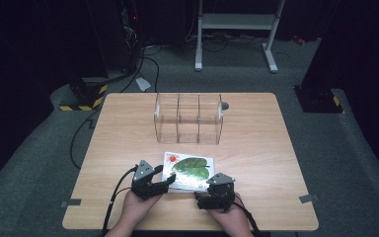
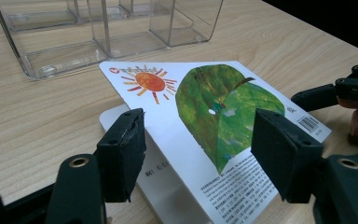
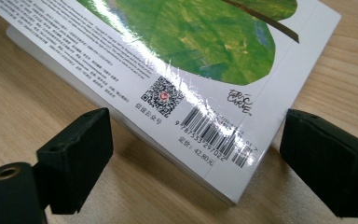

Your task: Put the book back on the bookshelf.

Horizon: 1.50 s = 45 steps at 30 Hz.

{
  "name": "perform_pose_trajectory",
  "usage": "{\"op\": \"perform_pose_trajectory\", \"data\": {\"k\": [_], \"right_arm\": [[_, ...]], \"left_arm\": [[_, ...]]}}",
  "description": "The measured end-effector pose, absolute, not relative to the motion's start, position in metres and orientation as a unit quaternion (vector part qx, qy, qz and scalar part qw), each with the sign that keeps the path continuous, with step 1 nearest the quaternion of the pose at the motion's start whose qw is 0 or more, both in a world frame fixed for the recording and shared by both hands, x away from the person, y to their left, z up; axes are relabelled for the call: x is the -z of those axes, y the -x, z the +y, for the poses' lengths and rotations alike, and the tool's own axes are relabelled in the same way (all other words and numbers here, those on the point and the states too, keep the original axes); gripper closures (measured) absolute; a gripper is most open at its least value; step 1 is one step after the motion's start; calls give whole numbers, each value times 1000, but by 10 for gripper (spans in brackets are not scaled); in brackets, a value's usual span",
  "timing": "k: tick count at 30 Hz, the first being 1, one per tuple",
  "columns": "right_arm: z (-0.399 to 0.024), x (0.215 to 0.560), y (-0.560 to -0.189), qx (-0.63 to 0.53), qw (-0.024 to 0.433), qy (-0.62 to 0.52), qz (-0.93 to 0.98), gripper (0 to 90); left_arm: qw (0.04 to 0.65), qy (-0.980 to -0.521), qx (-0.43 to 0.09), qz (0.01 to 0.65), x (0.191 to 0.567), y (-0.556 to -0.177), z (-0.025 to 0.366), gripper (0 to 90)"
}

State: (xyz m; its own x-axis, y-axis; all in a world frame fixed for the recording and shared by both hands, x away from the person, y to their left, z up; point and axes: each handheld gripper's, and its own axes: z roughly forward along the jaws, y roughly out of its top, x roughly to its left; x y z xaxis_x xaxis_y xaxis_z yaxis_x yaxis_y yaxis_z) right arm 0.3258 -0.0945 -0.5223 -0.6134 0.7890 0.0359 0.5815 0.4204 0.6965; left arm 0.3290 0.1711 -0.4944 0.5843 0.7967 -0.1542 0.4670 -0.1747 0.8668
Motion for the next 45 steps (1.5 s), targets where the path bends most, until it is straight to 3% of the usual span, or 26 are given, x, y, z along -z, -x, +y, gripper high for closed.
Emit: {"op": "perform_pose_trajectory", "data": {"k": [19, 23, 32, 45], "right_arm": [[-97, 522, -328, -346, 148, -423, 824, 147], [-97, 522, -328, -346, 147, -425, 824, 148], [-96, 523, -328, -346, 148, -423, 824, 148], [-99, 522, -329, -340, 142, -406, 836, 145]], "left_arm": [[470, -752, -147, 438, 503, -337, 177, 350], [474, -744, -104, 459, 506, -344, 179, 353], [461, -756, -80, 457, 509, -350, 170, 364], [451, -777, -90, 431, 507, -350, 174, 475]]}}
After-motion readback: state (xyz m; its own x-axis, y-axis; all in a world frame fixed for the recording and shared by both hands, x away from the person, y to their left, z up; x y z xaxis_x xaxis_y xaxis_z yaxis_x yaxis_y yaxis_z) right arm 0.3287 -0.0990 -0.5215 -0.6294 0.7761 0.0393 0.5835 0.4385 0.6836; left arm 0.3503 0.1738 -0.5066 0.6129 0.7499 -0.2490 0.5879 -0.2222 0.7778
